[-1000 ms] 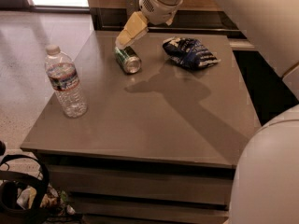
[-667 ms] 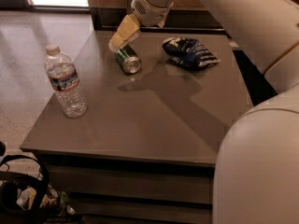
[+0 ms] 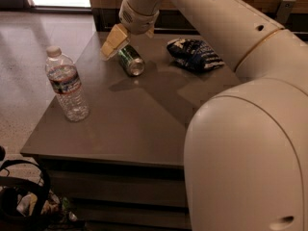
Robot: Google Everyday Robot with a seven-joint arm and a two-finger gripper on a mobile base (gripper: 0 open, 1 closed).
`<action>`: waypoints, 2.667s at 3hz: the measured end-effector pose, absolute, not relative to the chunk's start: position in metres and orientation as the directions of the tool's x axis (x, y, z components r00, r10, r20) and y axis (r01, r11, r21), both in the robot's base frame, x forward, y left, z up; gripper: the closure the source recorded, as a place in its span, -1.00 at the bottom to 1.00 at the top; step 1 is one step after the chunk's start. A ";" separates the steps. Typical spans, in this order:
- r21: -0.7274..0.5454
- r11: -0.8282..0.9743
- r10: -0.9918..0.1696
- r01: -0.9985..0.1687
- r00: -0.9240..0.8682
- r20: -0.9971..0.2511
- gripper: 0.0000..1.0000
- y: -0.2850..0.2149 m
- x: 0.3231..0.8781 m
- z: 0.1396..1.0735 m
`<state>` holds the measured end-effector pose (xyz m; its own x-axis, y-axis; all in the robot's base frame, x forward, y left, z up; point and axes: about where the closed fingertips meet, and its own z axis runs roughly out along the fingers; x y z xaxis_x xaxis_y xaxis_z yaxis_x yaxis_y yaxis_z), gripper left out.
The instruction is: Place green can upright
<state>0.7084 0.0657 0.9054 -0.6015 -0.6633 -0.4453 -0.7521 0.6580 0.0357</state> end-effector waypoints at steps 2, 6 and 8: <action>0.021 0.770 -0.585 -0.638 -0.719 -0.375 -1.00 0.062 0.719 0.880; 0.001 0.802 -0.578 -0.597 -0.776 -0.254 -1.00 0.082 0.738 0.839; -0.057 0.826 -0.559 -0.561 -0.801 -0.213 -0.60 0.080 0.744 0.828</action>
Offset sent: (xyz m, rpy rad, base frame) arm 0.0137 -0.0089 -0.0294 -0.1070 0.0524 -0.2468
